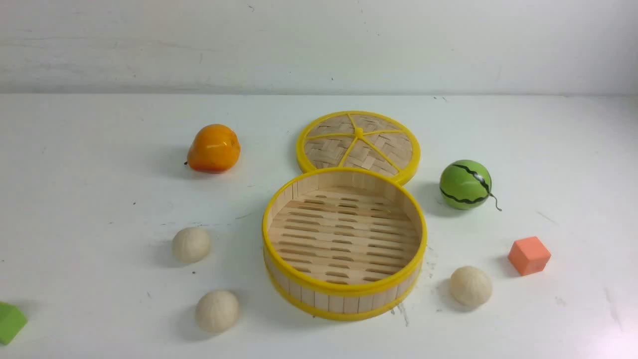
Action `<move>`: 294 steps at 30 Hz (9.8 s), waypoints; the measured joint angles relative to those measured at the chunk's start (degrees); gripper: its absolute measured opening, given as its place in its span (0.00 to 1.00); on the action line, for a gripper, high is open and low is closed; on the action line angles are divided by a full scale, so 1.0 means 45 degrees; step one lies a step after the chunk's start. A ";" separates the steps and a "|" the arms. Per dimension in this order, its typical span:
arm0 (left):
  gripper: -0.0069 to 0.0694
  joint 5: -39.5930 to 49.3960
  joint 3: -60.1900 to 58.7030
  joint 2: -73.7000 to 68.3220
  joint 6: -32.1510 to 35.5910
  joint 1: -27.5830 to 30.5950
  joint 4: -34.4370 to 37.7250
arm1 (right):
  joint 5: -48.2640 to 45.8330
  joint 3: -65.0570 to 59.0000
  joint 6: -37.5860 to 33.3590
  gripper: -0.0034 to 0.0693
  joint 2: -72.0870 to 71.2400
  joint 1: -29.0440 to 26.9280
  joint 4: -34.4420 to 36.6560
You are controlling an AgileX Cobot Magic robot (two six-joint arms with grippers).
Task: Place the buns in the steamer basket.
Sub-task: Use the left arm to grab a steamed stuffed bun, then use the left arm to put the steamed stuffed bun into the steamer, then use the left arm to grab a steamed stuffed bun, then use the left arm to put the steamed stuffed bun into the steamer, then use the right arm to grab a steamed stuffed bun
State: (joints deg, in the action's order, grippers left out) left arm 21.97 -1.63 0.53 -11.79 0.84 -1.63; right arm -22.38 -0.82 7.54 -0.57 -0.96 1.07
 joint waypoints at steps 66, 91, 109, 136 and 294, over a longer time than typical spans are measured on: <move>0.07 0.7950 1.0430 -0.6124 0.0079 0.0000 0.2165 | 0.0000 0.0000 0.0000 0.38 0.0000 0.0000 0.0000; 0.79 0.8420 1.6862 -1.9518 -0.0904 -0.5325 -0.0906 | 0.0000 0.0000 0.0000 0.38 0.0000 -0.0009 0.0000; 0.84 0.5612 1.6988 -2.3100 -0.1065 -0.3805 -0.1018 | 0.0000 0.0000 0.0000 0.38 0.0000 -0.0009 0.0000; 0.08 0.5231 1.8202 -2.4189 -0.0796 -0.3880 -0.1112 | 0.0000 0.0000 0.0000 0.38 0.0000 -0.0009 0.0000; 0.07 0.7049 1.0100 -0.6930 -0.3234 -0.9362 -0.2249 | 0.0040 0.0000 0.0712 0.38 0.0000 -0.0009 0.0647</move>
State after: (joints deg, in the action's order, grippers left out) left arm 53.69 43.82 -30.66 -26.35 -41.29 -11.75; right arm -22.20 -0.82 10.75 -0.57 -0.99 3.98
